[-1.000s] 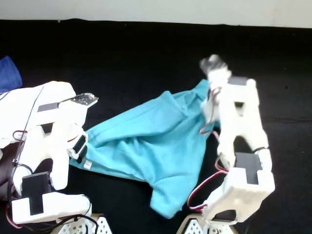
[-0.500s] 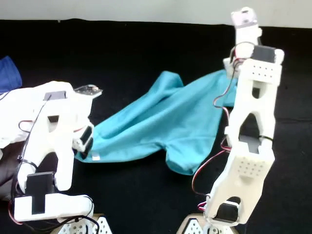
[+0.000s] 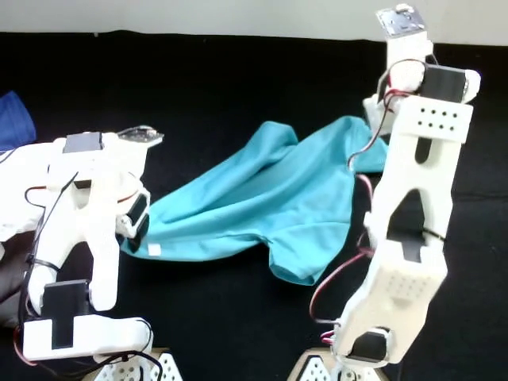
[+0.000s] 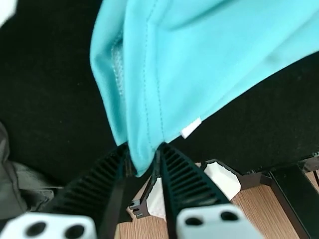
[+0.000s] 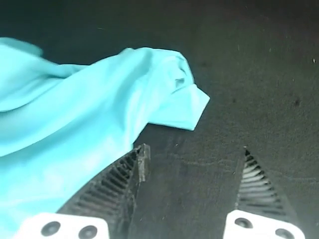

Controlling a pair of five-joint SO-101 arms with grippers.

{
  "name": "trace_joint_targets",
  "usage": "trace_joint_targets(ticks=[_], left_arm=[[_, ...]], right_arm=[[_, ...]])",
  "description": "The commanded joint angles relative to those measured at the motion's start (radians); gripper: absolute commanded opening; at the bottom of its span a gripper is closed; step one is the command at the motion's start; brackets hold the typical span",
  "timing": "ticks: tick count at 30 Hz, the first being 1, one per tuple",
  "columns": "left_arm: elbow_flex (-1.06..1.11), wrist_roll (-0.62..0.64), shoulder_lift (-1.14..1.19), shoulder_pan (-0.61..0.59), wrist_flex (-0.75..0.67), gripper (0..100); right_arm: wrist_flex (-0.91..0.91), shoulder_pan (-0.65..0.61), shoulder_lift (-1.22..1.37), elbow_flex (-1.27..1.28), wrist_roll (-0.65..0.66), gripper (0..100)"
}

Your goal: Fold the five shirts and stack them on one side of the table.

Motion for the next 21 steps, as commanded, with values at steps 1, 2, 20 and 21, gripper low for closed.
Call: trace_joint_targets(ticks=[1, 2, 20, 21], left_arm=[[0.012, 0.006, -0.03, 0.01, 0.014, 20], [0.013, 0.009, -0.03, 0.01, 0.014, 22], [0.332, 0.005, -0.024, -0.048, -0.489, 24], [0.332, 0.005, -0.024, -0.054, -0.505, 24]], right_arm=[[0.013, -0.067, -0.265, 0.189, -0.005, 26.9], [0.012, -0.082, -0.337, 0.272, -0.003, 26.9], [-0.16, -0.139, -0.931, 1.23, 0.0, 24.8], [-0.159, -0.139, -0.955, 1.253, 0.0, 24.8]])
